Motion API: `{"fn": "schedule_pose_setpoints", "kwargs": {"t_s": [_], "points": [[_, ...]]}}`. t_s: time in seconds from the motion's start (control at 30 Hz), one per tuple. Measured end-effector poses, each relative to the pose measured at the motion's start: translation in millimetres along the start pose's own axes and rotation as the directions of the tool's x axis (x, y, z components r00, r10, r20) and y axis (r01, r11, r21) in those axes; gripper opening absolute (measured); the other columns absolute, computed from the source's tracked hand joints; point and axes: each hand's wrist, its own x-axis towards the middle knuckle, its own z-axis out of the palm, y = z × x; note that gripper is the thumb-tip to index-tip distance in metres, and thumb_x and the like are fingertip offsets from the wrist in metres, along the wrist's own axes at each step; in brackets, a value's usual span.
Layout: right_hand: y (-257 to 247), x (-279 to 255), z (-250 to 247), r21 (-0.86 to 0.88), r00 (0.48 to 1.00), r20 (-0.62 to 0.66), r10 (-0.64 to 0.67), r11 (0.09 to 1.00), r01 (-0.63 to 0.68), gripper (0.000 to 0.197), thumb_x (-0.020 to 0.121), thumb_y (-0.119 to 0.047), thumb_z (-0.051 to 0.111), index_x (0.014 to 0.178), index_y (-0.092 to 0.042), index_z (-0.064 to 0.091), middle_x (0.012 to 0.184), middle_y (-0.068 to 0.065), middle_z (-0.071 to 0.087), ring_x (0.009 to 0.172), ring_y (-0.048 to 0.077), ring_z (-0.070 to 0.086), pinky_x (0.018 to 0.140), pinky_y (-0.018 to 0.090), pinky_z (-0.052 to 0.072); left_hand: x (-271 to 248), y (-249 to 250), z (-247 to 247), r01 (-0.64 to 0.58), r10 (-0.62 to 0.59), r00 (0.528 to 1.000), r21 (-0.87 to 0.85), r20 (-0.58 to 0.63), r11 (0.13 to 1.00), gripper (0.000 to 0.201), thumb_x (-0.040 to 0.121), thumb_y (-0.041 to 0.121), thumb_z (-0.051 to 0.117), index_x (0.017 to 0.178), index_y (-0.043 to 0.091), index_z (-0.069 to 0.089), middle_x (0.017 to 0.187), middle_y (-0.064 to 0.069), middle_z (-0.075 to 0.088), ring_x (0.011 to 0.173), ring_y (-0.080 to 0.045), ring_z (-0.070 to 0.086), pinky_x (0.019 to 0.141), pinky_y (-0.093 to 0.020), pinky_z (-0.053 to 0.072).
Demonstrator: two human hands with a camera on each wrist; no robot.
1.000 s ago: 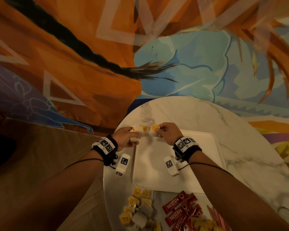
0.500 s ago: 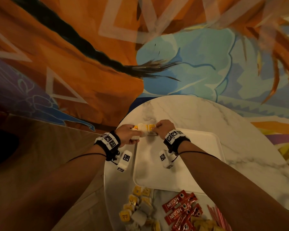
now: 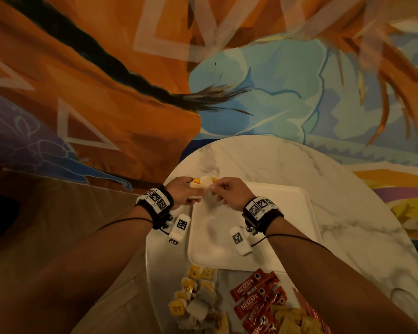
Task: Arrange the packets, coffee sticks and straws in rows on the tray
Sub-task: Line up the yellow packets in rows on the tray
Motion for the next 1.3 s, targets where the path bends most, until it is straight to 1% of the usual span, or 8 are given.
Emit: {"fn": "schedule_pose_setpoints", "kwargs": {"t_s": [0.3, 0.43, 0.53, 0.67, 0.8, 1.0, 1.13, 1.3], "points": [[8, -10, 6, 0.113, 0.977, -0.194, 0.090, 0.991, -0.069, 0.008, 0.089, -0.014, 0.072, 0.085, -0.011, 0.065, 0.070, 0.007, 0.063, 0.059, 0.015, 0.060, 0.050, 0.015, 0.045, -2, 3, 8, -0.005, 0.003, 0.997, -0.026, -0.077, 1.000, 0.016, 0.088, 0.011, 0.073, 0.102, 0.011, 0.065, 0.089, -0.011, 0.065, 0.066, -0.018, 0.061, 0.052, -0.024, 0.047], [9, -11, 10, 0.026, 0.979, -0.202, 0.023, 1.000, -0.018, 0.016, 0.088, -0.025, 0.071, 0.073, -0.024, 0.066, 0.073, 0.003, 0.068, 0.068, 0.016, 0.061, 0.068, 0.034, 0.054, -8, 5, 16, -0.043, 0.043, 0.998, -0.005, -0.035, 0.999, 0.016, 0.094, 0.010, 0.065, 0.110, 0.011, 0.066, 0.098, -0.010, 0.069, 0.074, -0.018, 0.064, 0.055, -0.022, 0.049], [6, -15, 14, 0.065, 0.986, -0.167, 0.021, 0.998, -0.011, 0.016, 0.094, -0.029, 0.064, 0.080, -0.025, 0.071, 0.085, 0.009, 0.074, 0.078, 0.025, 0.068, 0.077, 0.044, 0.059, -10, 5, 18, -0.029, 0.030, 0.999, -0.031, 0.033, 0.999, 0.022, 0.096, 0.012, 0.062, 0.117, 0.008, 0.067, 0.109, -0.014, 0.071, 0.084, -0.021, 0.065, 0.067, -0.026, 0.050], [2, -21, 14, 0.115, 0.993, -0.102, 0.058, 0.992, -0.047, 0.024, 0.099, -0.017, 0.050, 0.099, -0.018, 0.073, 0.095, 0.006, 0.073, 0.086, 0.020, 0.067, 0.077, 0.037, 0.058, -13, 2, 17, -0.006, 0.011, 0.997, -0.071, 0.076, 0.997, 0.031, 0.094, 0.019, 0.067, 0.124, 0.010, 0.066, 0.116, -0.012, 0.071, 0.093, -0.021, 0.066, 0.080, -0.029, 0.051], [5, -24, 13, 0.090, 0.996, -0.081, 0.032, 0.996, -0.025, 0.026, 0.095, -0.006, 0.053, 0.106, -0.018, 0.073, 0.097, 0.013, 0.073, 0.082, 0.018, 0.065, 0.077, 0.035, 0.058, -14, -2, 18, -0.028, 0.030, 0.999, -0.034, 0.041, 0.999, 0.032, 0.087, 0.010, 0.072, 0.119, 0.003, 0.066, 0.098, -0.011, 0.069, 0.081, -0.018, 0.064, 0.067, -0.025, 0.050], [10, -23, 10, 0.225, 0.989, -0.104, 0.109, 0.971, -0.084, 0.023, 0.091, -0.014, 0.070, 0.112, -0.009, 0.064, 0.089, 0.008, 0.067, 0.076, 0.020, 0.066, 0.069, 0.034, 0.055, -11, -2, 19, -0.011, 0.021, 0.997, -0.143, 0.068, 0.990, 0.029, 0.089, -0.007, 0.061, 0.112, 0.009, 0.065, 0.100, -0.014, 0.063, 0.086, -0.024, 0.059, 0.065, -0.026, 0.046], [12, -23, 7, 0.197, 0.994, -0.025, 0.110, 0.975, -0.103, 0.004, 0.092, -0.014, 0.069, 0.092, -0.017, 0.069, 0.082, 0.008, 0.069, 0.073, 0.019, 0.065, 0.071, 0.032, 0.054, -8, -1, 20, -0.011, 0.019, 0.998, -0.119, 0.064, 0.993, 0.036, 0.089, -0.005, 0.064, 0.122, 0.008, 0.063, 0.101, -0.011, 0.066, 0.086, -0.021, 0.062, 0.065, -0.023, 0.051], [11, -10, -7, 0.127, 0.977, -0.157, 0.144, 0.984, -0.125, 0.007, 0.089, -0.016, 0.071, 0.091, -0.010, 0.067, 0.079, 0.011, 0.068, 0.065, 0.016, 0.064, 0.061, 0.026, 0.052, -3, 0, 23, 0.015, -0.013, 1.000, -0.173, 0.013, 0.985, 0.020, 0.093, 0.002, 0.063, 0.109, 0.013, 0.063, 0.100, -0.009, 0.067, 0.083, -0.020, 0.065, 0.069, -0.025, 0.052]]}}
